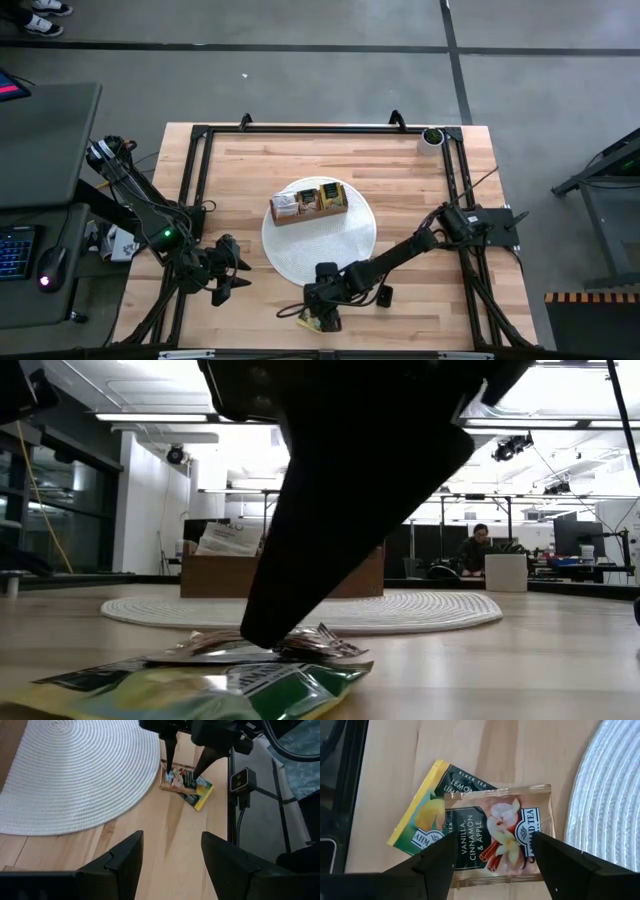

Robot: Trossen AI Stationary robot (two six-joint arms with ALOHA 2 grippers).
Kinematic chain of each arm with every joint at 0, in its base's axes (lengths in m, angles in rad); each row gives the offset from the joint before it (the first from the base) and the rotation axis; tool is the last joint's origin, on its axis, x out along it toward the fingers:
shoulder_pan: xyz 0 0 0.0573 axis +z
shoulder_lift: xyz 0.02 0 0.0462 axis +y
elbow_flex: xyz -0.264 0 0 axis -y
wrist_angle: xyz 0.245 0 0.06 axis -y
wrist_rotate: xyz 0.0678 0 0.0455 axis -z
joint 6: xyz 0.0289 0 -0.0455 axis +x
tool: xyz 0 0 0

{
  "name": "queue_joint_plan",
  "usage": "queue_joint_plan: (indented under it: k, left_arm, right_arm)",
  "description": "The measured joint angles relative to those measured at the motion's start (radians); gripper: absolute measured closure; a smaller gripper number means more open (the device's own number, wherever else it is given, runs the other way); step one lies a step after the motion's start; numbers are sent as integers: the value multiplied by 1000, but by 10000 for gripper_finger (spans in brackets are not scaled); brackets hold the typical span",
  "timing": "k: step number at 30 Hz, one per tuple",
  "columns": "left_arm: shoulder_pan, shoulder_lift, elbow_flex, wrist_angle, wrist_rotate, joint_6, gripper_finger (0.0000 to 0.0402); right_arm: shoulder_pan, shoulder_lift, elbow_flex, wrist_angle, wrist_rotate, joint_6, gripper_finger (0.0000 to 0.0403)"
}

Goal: Pick & Place Tea
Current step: Put the brown tea bag into the middle section of the wooden organizer

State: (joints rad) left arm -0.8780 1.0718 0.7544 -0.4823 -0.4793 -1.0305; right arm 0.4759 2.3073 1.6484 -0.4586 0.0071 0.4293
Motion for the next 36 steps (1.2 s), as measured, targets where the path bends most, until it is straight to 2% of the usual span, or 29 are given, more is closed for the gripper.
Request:
queue_joint_plan:
  k: [5, 9, 22, 29, 36]
  left_arm:
    - [0, 0, 0, 1, 0, 0, 202]
    - [0, 0, 0, 0, -1, 0, 202]
    - [0, 0, 0, 1, -2, 0, 202]
    - [0, 0, 0, 0, -2, 0, 202]
    - [0, 0, 0, 0, -1, 0, 202]
  right_arm:
    - [0, 2, 0, -3, 0, 27, 154]
    - [0, 2, -1, -7, 5, 42, 180]
    - [0, 10, -1, -23, 18, 46, 302]
    - [0, 15, -1, -15, -19, 83, 391]
    - [4, 15, -1, -12, 31, 139, 400]
